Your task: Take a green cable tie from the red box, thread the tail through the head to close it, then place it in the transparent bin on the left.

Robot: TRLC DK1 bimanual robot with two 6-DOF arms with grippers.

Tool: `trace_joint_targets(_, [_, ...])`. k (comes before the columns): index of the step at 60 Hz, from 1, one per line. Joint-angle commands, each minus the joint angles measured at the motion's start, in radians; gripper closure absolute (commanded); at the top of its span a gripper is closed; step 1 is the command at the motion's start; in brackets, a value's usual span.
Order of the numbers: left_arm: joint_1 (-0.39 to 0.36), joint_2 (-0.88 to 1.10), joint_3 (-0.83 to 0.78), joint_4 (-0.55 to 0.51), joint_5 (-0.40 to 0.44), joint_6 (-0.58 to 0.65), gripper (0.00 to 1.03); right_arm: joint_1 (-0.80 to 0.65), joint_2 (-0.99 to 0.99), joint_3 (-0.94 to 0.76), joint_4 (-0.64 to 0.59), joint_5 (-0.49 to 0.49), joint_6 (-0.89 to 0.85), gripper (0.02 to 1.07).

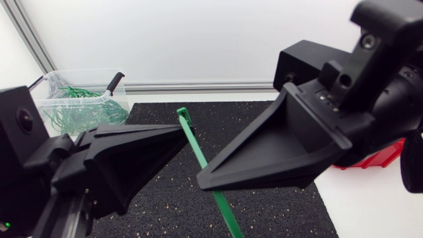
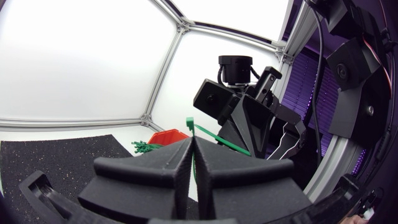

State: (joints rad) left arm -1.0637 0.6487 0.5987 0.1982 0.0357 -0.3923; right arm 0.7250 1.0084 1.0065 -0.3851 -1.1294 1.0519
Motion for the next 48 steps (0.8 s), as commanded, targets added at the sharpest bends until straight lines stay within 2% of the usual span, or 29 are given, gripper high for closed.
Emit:
trace_joint_targets(1, [-0.010,0.008,-0.013,0.001,-0.003,-0.013,0.99,0.005,0.001,-0.017,0.011,0.005,0.031,1.01])
trace_joint_targets(48, [0.004,-0.017,-0.005,-0.011,-0.007,-0.013,0.99,0.004,-0.017,-0.025,0.012,0.016,0.036,1.01])
